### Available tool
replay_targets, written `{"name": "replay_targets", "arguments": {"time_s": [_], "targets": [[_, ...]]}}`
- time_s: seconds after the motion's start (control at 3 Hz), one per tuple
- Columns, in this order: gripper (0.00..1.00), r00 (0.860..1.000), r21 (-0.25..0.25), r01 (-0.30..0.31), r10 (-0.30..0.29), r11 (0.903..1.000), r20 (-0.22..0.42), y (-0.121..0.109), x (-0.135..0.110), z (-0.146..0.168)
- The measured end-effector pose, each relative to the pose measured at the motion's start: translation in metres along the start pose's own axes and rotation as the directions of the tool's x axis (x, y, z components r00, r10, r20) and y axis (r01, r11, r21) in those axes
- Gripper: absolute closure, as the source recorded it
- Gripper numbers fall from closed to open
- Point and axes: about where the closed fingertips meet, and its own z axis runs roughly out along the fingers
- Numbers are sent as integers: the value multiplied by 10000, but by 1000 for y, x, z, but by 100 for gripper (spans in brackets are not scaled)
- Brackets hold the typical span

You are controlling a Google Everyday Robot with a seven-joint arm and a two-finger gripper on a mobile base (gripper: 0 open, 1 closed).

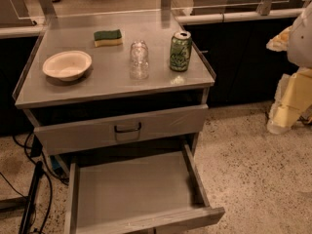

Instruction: Place water bottle into middle drawer

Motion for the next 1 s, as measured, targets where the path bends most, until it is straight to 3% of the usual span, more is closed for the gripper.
{"name": "replay_targets", "arguments": {"time_s": [0.67, 1.0], "targets": [[0, 9995, -25, -122, 122, 9999, 303, 2, -5, -1], [0, 9979, -155, -610, 614, 9980, 218, 0, -18, 10]]}}
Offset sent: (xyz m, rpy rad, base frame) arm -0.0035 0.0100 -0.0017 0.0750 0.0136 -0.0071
